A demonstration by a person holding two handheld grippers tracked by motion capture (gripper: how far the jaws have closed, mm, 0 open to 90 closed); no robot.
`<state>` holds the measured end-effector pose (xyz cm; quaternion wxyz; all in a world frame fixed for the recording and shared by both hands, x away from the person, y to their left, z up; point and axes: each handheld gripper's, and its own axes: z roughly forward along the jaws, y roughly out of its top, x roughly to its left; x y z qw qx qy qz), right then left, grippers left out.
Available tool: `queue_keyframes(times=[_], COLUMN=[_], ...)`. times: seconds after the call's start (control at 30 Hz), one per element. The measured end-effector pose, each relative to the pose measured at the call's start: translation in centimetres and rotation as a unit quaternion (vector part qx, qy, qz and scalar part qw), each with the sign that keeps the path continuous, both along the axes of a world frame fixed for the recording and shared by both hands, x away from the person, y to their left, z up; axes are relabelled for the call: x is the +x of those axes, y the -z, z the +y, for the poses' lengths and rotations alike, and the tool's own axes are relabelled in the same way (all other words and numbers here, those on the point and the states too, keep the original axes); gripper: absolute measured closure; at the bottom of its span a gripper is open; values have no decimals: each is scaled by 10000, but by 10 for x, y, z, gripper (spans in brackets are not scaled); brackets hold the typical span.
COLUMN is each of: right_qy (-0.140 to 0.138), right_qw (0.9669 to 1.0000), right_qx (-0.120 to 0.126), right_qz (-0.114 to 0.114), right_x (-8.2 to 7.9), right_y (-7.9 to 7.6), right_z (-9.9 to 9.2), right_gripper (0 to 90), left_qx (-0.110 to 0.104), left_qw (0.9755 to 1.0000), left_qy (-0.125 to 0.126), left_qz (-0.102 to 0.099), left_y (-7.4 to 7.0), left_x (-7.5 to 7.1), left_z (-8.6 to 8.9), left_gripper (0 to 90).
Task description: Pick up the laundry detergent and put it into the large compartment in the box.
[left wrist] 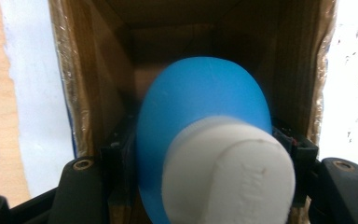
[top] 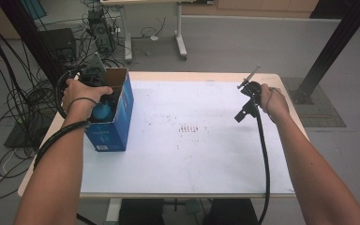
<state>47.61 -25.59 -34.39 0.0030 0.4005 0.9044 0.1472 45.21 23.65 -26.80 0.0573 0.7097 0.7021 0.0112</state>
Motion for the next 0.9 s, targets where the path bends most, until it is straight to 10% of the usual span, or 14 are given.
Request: queue_keyframes(times=[0.9], right_qy=[30], right_qw=[10000], right_qx=[20], right_qz=[17], right_x=[-1], right_y=[2], right_z=[-1], right_gripper=[82], left_qx=[42], left_qw=[10000], left_qy=[12], left_qz=[22], left_y=[1], left_x=[1], left_z=[-3], left_gripper=[378])
